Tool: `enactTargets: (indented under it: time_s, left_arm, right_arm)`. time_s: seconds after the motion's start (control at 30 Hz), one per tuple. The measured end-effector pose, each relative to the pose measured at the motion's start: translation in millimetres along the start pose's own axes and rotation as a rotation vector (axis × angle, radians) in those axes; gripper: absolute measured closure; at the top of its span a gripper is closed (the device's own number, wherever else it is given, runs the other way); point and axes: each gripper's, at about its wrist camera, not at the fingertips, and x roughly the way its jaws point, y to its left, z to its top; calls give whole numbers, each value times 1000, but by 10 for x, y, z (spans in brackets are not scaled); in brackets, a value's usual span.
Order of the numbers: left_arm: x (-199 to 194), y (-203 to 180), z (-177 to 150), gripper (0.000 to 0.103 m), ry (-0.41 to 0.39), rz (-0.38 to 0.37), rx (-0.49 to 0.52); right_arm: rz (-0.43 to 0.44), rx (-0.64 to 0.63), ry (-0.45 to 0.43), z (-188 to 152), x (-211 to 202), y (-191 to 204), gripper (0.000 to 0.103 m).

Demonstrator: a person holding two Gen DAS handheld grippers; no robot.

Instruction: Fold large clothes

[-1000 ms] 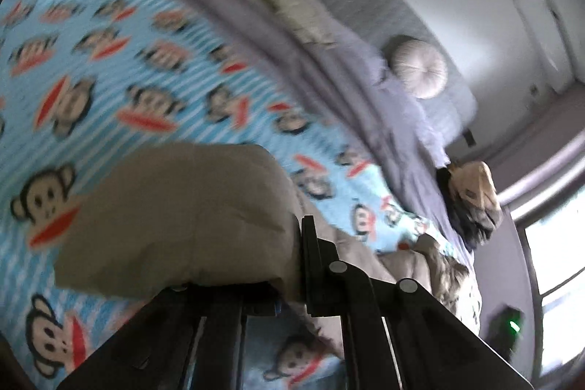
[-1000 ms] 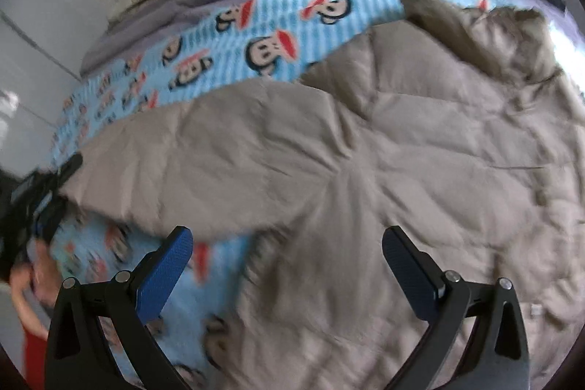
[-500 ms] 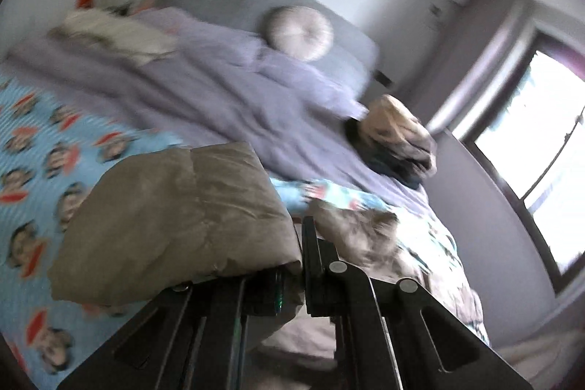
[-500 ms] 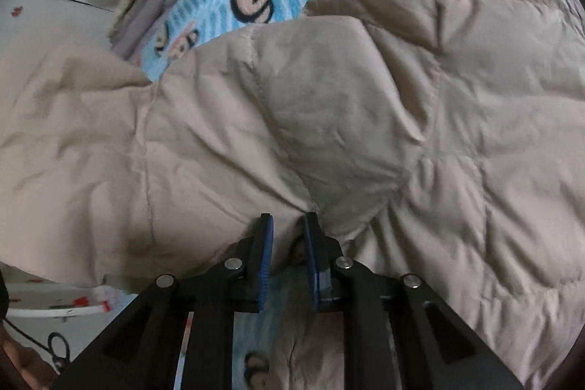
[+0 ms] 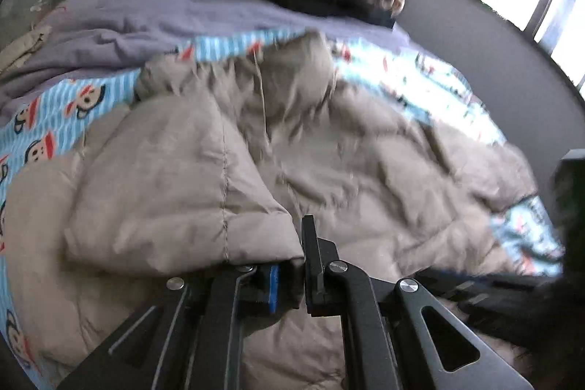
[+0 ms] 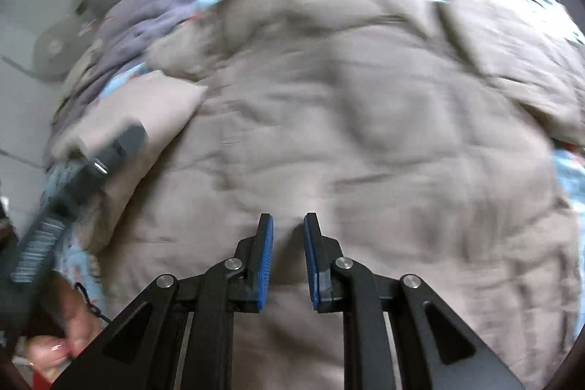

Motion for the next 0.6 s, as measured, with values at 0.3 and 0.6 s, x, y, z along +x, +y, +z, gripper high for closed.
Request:
enactTargets:
  time_s: [0.3, 0.6]
  left_arm:
    - [-323, 10, -268, 18, 16, 111, 114]
    - [-897, 1493, -407, 18, -29, 383, -216]
  right_arm:
    - [20, -17, -21, 14, -73, -175, 83]
    - [12, -498, -218, -259, -593, 781, 20]
